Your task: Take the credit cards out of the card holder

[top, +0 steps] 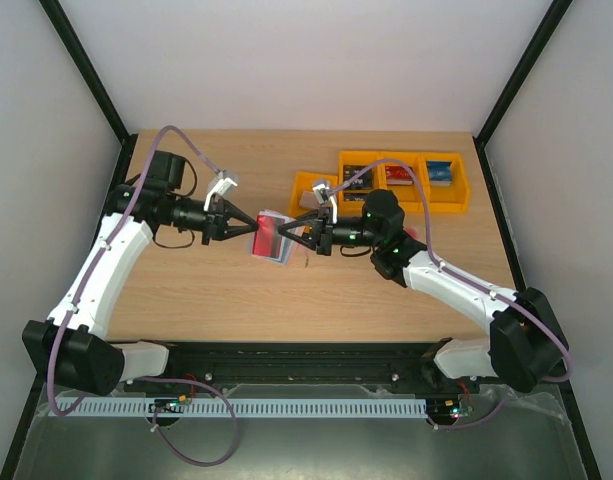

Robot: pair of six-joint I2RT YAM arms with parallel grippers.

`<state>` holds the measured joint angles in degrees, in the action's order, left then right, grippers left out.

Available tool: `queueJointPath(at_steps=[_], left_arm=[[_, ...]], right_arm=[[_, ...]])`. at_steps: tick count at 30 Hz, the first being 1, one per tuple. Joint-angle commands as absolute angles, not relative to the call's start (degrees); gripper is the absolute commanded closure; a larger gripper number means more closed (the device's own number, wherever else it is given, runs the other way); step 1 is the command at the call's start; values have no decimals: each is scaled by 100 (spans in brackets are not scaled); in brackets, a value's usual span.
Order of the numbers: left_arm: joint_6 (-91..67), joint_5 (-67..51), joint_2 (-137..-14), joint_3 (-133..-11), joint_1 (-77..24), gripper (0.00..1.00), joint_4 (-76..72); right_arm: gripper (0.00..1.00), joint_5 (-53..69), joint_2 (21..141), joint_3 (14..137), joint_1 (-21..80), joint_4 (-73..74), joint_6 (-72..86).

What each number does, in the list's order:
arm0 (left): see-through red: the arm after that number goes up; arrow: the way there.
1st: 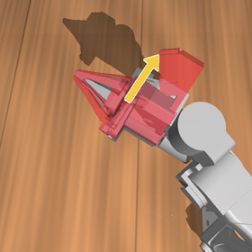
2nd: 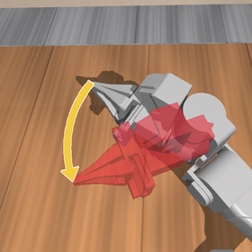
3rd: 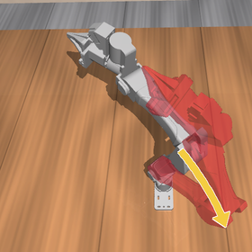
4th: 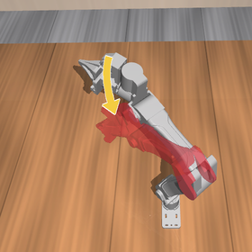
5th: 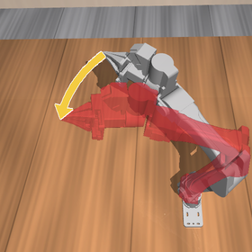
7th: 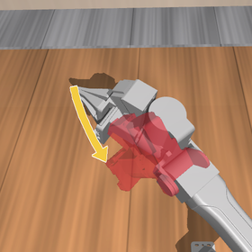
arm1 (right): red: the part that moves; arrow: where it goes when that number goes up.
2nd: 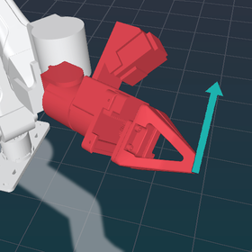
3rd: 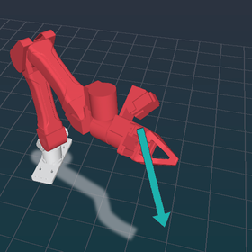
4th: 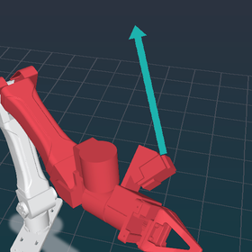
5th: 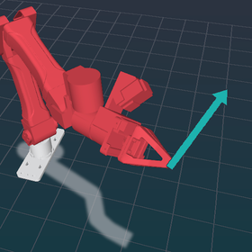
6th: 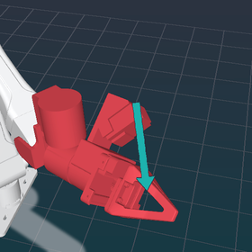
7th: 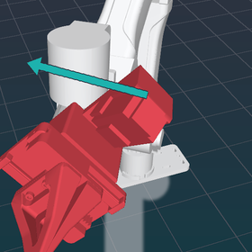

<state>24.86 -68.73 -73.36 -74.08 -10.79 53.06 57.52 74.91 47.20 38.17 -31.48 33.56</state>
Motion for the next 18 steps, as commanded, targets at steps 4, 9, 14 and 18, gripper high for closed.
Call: queueJointPath(at_steps=[4, 9, 14, 18], left_arm=[[2797, -6816, -7216, -7652, -824, 98, 5442], [2874, -6743, -7215, -7593, -774, 98, 5443], [2839, -6735, -7222, -7518, -786, 98, 5359], [2419, -6736, -7225, -7401, -942, 97, 4966]], right_arm=[[98, 5963, 7253, 4842, 3784, -2683, 2993], [98, 5974, 7208, 4857, 3740, -2520, 2898], [98, 6056, 7251, 4898, 3735, -2529, 2980], [98, 6268, 7481, 4940, 3781, -2841, 3267]])
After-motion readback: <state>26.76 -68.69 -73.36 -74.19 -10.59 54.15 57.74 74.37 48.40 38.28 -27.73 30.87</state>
